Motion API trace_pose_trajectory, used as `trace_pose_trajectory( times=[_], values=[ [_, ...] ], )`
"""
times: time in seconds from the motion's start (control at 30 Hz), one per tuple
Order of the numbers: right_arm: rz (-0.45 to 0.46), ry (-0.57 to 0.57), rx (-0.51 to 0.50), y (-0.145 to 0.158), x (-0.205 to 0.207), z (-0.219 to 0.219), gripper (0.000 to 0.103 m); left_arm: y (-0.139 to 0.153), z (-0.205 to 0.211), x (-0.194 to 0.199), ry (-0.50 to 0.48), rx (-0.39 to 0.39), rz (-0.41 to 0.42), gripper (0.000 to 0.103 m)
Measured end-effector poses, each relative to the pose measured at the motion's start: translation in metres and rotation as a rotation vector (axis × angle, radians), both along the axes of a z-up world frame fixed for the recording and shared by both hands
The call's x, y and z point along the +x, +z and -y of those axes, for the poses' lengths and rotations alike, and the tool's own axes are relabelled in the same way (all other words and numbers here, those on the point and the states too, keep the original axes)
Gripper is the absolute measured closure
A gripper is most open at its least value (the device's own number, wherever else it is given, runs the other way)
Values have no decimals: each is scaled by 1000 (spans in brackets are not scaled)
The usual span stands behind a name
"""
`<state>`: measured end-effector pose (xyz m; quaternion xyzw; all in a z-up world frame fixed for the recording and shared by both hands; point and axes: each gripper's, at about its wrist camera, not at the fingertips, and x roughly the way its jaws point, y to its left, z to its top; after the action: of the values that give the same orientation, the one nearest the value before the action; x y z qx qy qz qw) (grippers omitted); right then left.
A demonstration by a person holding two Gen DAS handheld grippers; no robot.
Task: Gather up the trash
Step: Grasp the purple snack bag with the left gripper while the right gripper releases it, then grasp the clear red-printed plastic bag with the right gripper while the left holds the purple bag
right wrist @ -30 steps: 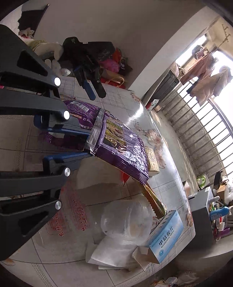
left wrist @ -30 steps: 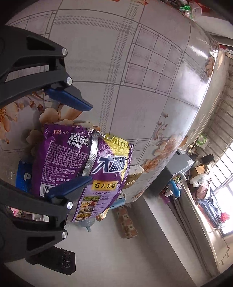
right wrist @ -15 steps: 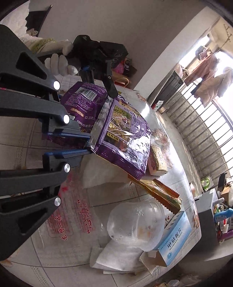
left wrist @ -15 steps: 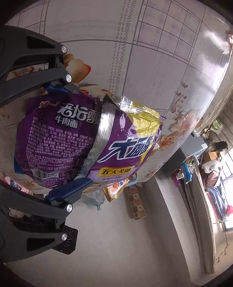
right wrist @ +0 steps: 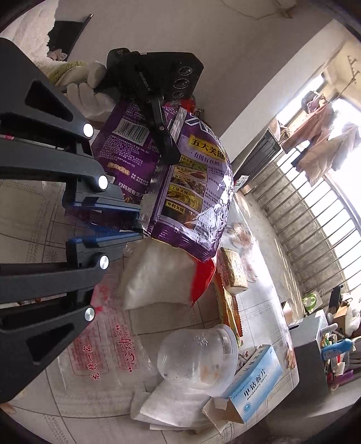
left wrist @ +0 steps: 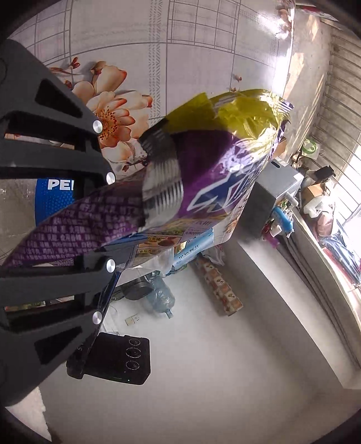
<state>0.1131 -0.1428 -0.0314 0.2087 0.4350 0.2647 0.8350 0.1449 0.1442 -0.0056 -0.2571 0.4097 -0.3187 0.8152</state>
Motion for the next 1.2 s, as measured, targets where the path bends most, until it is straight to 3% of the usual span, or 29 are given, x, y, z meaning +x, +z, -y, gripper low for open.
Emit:
trace_pose_trajectory(
  times=[0.1, 0.3, 0.43, 0.7, 0.87, 1.0, 1.2],
  values=[
    [42, -75, -48, 11, -12, 25, 65, 9, 7, -7, -4, 40, 52, 94],
    [-59, -277, -104, -2, -37, 98, 62, 16, 30, -19, -7, 191, 104, 94],
    [-179, -331, -82, -29, -51, 117, 60, 19, 42, -21, -1, 238, 115, 94],
    [-282, -376, -31, -66, -47, 112, 59, 20, 56, -28, 5, 287, 113, 94],
    [-244, -382, -38, -68, -37, 95, 59, 17, 50, -39, 11, 298, 112, 94],
    [-239, -395, -48, -66, -29, 83, 66, 17, 53, -41, 11, 303, 110, 94],
    [-284, -409, 51, -71, -23, 75, 72, 13, 56, -39, 6, 303, 104, 94]
  ],
)
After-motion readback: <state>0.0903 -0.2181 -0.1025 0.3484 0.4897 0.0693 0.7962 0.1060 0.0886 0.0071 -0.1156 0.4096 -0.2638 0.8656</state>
